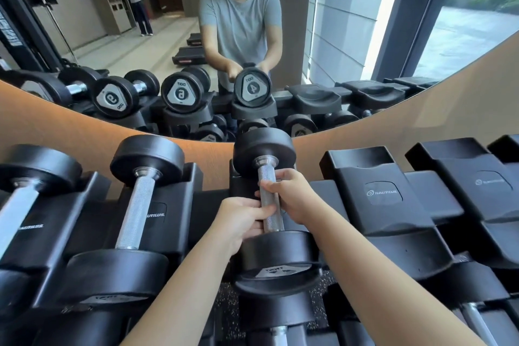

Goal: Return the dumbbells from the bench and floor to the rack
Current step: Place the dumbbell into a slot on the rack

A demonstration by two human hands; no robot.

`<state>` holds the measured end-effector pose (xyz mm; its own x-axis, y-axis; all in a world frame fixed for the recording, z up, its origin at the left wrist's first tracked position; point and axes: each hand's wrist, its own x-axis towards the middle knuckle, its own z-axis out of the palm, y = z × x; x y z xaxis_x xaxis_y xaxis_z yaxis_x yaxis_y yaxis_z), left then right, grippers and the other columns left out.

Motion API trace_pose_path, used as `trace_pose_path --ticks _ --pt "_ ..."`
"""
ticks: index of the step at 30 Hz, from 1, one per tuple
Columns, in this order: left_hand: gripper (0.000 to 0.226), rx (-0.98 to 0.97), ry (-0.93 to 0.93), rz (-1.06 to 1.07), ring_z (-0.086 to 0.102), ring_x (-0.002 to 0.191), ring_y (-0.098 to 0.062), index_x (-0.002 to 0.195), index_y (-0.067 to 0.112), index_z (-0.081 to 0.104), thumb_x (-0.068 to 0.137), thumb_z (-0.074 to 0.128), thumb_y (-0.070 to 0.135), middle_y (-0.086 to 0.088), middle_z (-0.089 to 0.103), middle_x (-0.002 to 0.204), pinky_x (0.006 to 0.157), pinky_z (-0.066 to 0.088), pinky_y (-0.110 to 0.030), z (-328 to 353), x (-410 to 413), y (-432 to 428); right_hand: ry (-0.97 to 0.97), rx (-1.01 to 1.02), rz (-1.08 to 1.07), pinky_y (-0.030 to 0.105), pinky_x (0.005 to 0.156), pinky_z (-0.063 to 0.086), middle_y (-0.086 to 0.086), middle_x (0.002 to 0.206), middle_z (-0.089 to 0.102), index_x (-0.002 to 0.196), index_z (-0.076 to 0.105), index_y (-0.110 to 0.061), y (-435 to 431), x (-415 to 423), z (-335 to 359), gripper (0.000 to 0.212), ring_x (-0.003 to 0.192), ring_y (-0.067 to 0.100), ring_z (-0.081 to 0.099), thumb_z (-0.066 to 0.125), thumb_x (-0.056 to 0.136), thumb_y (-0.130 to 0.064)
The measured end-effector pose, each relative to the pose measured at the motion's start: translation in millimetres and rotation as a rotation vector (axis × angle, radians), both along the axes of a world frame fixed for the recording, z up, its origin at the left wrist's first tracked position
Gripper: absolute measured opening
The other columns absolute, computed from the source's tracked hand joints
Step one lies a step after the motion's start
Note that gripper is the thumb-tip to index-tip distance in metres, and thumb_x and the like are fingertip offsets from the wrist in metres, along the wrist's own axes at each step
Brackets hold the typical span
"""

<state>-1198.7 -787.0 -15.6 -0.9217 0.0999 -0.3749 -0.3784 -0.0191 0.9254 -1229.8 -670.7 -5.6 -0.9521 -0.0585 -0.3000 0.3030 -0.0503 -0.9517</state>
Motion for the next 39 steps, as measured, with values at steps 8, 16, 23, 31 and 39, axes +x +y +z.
trace_pose_path --ticks 8,16,23,31,39 --pt "0.022 -0.111 0.159 -0.033 0.064 0.08 0.002 0.092 0.023 0.067 0.073 0.073 0.017 0.012 0.072 0.082 0.063 0.044 -0.008 2 29 -12 0.076 0.075 0.031 0.037 0.079 0.053 0.013 0.109 0.062 0.116 0.053 -0.006 19 30 1 0.039 0.093 0.027 0.062 0.065 0.079 -0.004" --pt "0.009 -0.132 0.35 0.021 0.066 0.084 0.001 0.084 0.026 0.071 0.078 0.068 0.02 0.012 0.073 0.086 0.067 0.048 -0.007 -4 75 -22 0.265 0.187 0.018 0.025 0.08 0.046 0.02 0.101 0.068 0.094 0.065 -0.011 35 96 -2 0.012 0.084 0.017 0.058 0.064 0.082 -0.015" --pt "0.034 -0.295 0.501 -0.012 0.058 0.108 -0.005 0.106 0.035 0.059 0.076 0.071 0.023 0.006 0.065 0.113 0.096 0.044 -0.029 -12 93 -26 0.439 0.438 0.128 0.017 0.088 0.039 -0.01 0.106 0.057 0.114 0.057 -0.028 46 127 -16 0.037 0.097 0.002 0.052 0.068 0.079 -0.03" --pt "0.048 -0.42 0.564 0.012 0.055 0.112 -0.015 0.113 0.034 0.057 0.072 0.073 0.016 0.002 0.061 0.116 0.101 0.043 -0.042 -15 99 -22 0.571 0.571 0.086 -0.002 0.069 0.033 -0.01 0.087 0.048 0.12 0.053 -0.024 48 126 -27 0.044 0.078 0.0 0.049 0.068 0.079 -0.022" --pt "0.05 -0.618 0.65 -0.022 0.054 0.103 -0.012 0.118 0.016 0.059 0.071 0.074 0.014 0.005 0.058 0.106 0.089 0.04 -0.025 2 95 -13 0.459 0.235 0.031 0.035 0.098 0.045 0.009 0.116 0.058 0.111 0.053 -0.034 46 134 -36 0.039 0.104 0.02 0.057 0.064 0.081 -0.012"
